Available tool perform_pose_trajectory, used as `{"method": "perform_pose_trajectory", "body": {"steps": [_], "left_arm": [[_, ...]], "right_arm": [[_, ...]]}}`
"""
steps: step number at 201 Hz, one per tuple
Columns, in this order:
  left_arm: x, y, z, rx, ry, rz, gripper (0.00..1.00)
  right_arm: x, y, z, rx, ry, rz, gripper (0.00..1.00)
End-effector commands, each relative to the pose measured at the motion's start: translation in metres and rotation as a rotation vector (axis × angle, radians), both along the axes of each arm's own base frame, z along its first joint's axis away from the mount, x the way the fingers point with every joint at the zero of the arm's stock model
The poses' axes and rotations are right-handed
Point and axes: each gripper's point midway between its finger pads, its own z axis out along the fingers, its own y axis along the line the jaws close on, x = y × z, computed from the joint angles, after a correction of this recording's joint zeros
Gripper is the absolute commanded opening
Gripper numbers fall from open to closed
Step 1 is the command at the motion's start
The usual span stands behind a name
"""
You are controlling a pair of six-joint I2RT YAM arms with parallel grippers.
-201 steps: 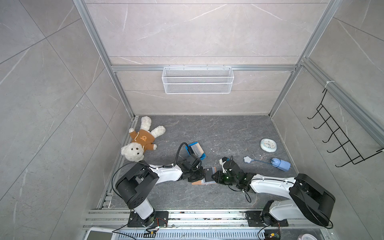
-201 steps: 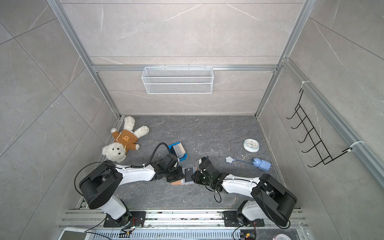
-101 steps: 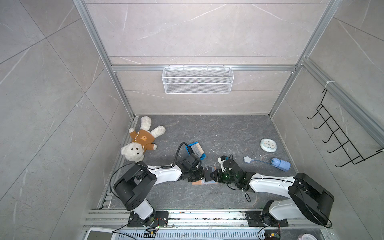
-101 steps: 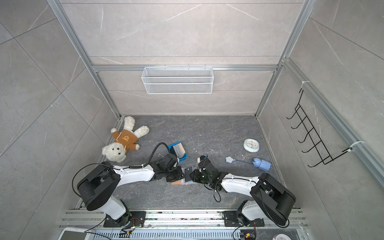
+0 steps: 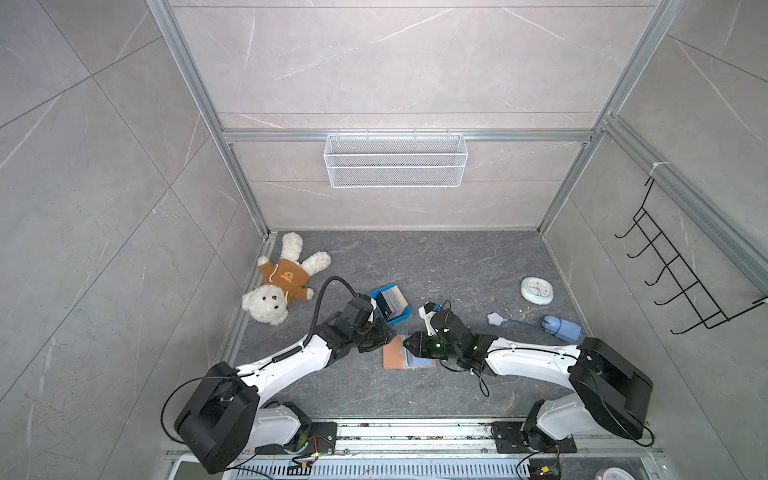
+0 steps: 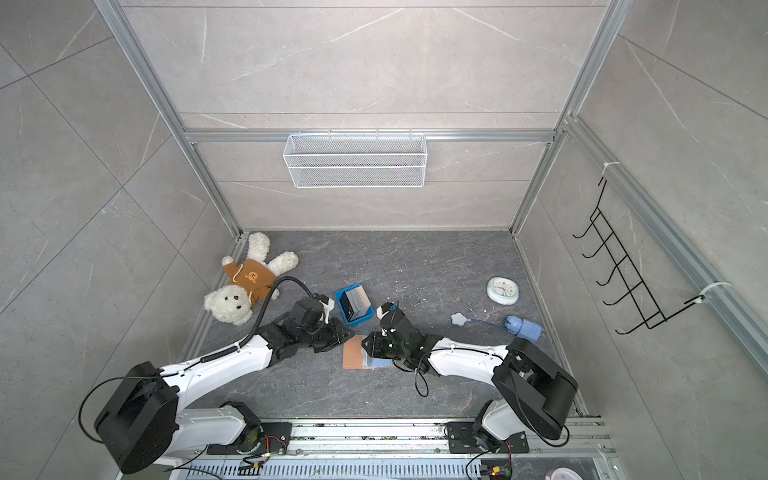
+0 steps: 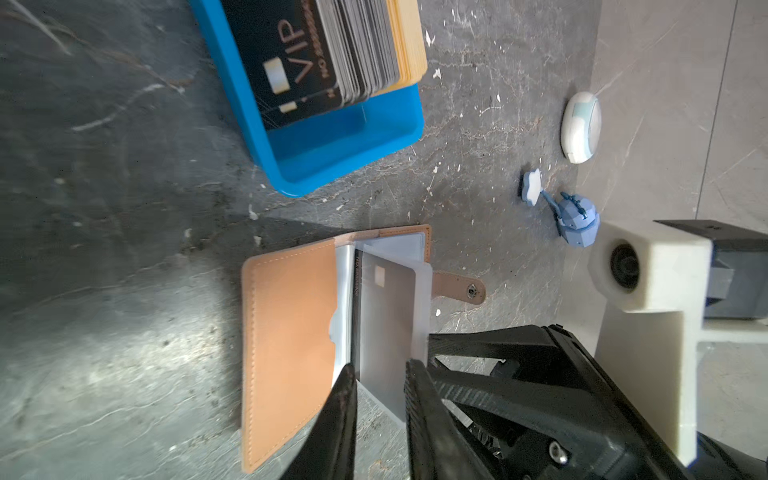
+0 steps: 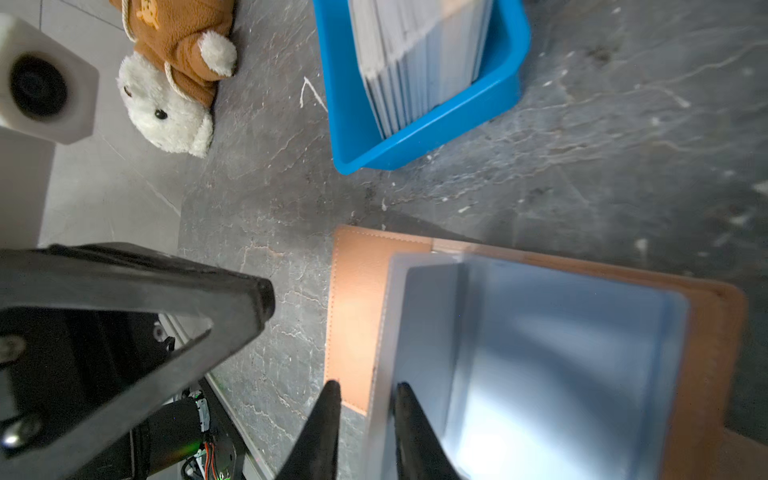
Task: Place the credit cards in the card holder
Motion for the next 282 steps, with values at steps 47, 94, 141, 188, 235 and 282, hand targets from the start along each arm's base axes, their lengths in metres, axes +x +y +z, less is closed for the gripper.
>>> {"method": "perform_pose_trajectory", "body": {"steps": [47, 94, 141, 188, 235, 282], "left_arm": [[-0.004, 0.027, 0.011, 0.017, -0.065, 0.051, 0.26], [-0.001, 0.034, 0.018, 0.028, -0.104, 0.086, 0.26], [0.018, 0.039, 0.019, 0.058, -0.107, 0.088, 0.27], [0.041, 0.035, 0.035, 0.042, -0.140, 0.036, 0.27], [0.059, 0.030, 0.053, 0.013, -0.203, -0.046, 0.27], [0.071, 0.036, 0.059, 0.000, -0.210, -0.062, 0.28]], "right_arm": [[0.004, 0.025, 0.025, -0.009, -0.084, 0.074, 0.27], [0.006, 0.011, 0.039, -0.097, -0.152, 0.099, 0.26], [0.014, -0.009, 0.056, -0.201, -0.236, 0.087, 0.27], [0.029, -0.022, 0.076, -0.251, -0.313, 0.022, 0.34], [0.047, -0.031, 0.099, -0.294, -0.375, -0.055, 0.51], [0.065, -0.034, 0.115, -0.253, -0.363, -0.089, 0.67]]}}
